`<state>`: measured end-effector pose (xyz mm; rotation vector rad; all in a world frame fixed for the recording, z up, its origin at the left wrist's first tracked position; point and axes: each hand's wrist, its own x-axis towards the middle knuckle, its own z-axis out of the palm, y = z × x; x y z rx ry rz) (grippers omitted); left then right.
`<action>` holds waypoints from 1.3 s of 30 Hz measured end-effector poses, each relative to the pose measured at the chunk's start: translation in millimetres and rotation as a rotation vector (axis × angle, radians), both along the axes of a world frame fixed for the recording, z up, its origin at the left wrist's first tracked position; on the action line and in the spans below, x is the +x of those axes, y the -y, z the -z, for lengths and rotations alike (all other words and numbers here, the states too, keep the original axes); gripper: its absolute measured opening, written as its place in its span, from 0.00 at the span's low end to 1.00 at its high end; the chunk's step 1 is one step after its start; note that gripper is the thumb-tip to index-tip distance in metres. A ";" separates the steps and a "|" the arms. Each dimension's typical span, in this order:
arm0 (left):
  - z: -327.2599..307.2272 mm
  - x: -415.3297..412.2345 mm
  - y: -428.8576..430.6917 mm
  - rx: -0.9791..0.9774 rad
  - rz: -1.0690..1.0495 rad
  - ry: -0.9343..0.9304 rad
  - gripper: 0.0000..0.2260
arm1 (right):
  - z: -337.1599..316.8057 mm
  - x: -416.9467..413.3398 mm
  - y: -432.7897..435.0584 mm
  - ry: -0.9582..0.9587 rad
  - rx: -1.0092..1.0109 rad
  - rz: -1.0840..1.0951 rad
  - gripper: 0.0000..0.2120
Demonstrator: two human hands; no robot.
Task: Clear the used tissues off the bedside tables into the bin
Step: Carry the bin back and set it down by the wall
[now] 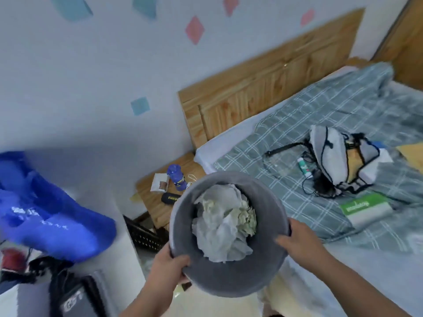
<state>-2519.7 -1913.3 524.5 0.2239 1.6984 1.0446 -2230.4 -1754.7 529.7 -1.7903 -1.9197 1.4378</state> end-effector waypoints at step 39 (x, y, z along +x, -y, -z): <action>-22.3 967.9 471.3 0.142 2.380 0.053 0.17 | -28.7 613.9 975.5 0.071 -0.085 2.086 0.14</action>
